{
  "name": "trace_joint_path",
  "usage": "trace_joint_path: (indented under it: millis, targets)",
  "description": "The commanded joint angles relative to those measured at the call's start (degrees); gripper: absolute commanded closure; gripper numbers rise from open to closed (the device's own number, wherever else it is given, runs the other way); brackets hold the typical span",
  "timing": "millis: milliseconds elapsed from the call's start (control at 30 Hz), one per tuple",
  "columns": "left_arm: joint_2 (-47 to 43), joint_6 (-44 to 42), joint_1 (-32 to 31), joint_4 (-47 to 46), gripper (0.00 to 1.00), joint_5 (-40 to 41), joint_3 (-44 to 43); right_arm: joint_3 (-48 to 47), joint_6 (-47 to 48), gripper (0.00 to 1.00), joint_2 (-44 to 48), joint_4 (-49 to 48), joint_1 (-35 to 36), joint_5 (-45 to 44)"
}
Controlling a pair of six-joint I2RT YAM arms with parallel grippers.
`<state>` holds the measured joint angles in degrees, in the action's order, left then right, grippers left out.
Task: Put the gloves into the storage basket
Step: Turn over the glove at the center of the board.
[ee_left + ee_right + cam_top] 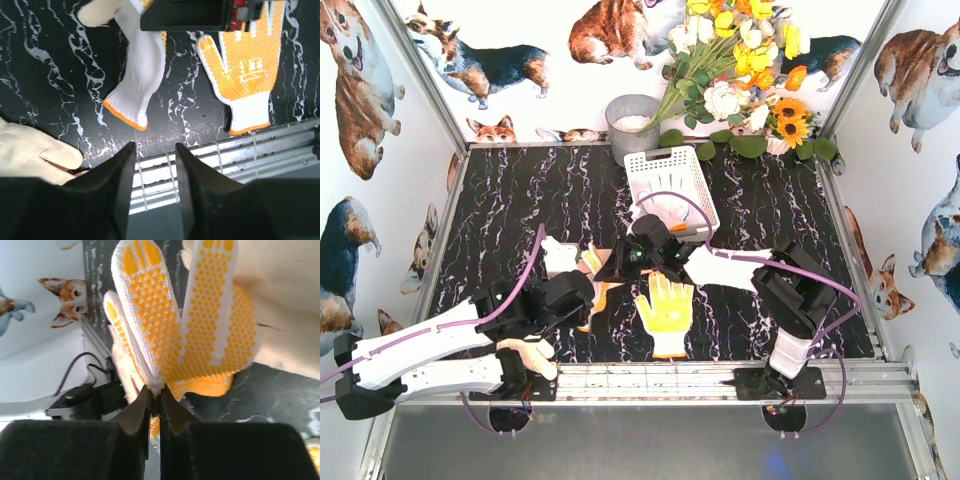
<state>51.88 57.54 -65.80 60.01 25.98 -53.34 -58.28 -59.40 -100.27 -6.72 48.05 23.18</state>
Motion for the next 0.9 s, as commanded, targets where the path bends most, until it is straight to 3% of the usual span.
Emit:
trace_joint_path:
  millis: [0,333,867]
  targets:
    - [-1.11,-1.88,-0.21,-5.02,0.65,-2.9,1.8,3.82,6.95,0.95,-0.12,-8.67,-0.33,-3.55]
    - [2.09,-4.45,0.7,-8.56,0.41,0.03,0.43,11.0,13.49,0.9,3.25,-7.04,-0.33,-7.74]
    - [2.73,-5.2,9.6,-23.26,0.4,-6.17,11.89,17.93,16.45,0.85,12.87,5.6,-0.88,-13.76]
